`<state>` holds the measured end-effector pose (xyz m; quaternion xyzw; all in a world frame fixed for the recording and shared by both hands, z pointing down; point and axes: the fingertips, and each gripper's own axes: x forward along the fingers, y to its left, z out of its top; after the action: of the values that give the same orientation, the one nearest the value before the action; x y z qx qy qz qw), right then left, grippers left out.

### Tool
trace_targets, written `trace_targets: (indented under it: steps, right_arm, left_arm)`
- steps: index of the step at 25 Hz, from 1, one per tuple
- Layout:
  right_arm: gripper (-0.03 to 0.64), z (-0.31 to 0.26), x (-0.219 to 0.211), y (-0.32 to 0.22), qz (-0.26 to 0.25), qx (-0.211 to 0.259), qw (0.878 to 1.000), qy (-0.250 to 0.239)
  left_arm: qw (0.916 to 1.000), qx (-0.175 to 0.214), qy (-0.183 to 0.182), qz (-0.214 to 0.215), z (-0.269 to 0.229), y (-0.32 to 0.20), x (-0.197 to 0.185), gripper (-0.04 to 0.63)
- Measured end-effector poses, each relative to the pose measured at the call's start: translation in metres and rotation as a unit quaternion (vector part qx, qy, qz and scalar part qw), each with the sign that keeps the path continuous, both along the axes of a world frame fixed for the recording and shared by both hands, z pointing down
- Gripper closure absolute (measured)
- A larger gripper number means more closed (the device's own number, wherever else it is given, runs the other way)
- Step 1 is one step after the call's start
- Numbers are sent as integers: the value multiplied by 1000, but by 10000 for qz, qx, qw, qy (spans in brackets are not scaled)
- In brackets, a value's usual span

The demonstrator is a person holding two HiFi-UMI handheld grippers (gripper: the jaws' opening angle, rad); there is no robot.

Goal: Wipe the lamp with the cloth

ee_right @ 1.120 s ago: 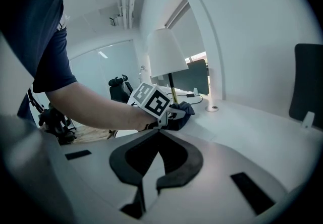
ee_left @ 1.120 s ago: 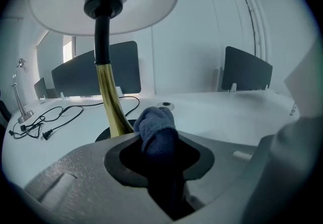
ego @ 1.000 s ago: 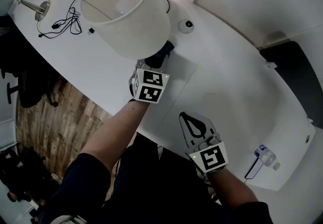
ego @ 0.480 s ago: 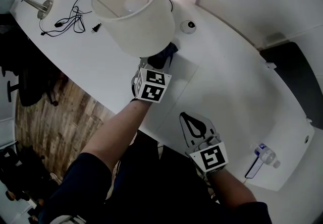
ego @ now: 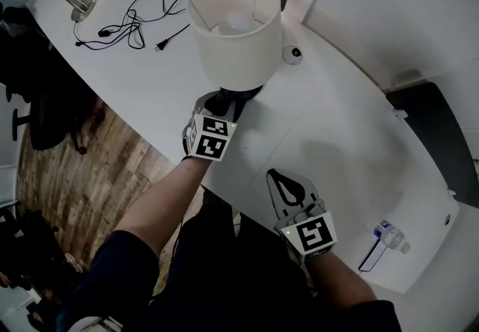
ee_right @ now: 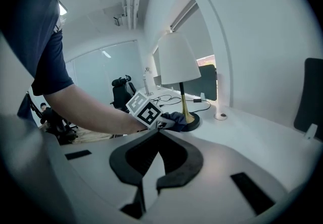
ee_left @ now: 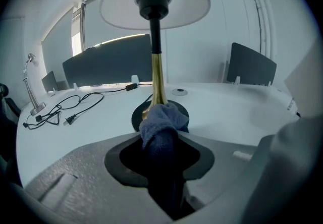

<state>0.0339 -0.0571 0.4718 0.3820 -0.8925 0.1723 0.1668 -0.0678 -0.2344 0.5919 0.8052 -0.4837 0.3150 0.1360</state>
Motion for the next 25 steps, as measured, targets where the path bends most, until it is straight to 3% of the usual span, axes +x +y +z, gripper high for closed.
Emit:
trace_targets:
  steps: [6,13,20,25]
  right_arm:
    - [607,-20,-16,0,-82,104,9999,-34]
    - [607,-54,-29,5,-179,235,9995,-58]
    - [607,-88,-39,8,-383,440,9982,-113]
    - [607,-104,-44,10,-511,491,9974,-162]
  left_arm:
    - [9995,99,287,-107,-26,20,-33,477]
    - [9964,230,809,48,-109,68,-46,477]
    - [9900,586,1232,348,-201,127,-41,477]
    - [9811,806,1649,611,-245,165,-21,477]
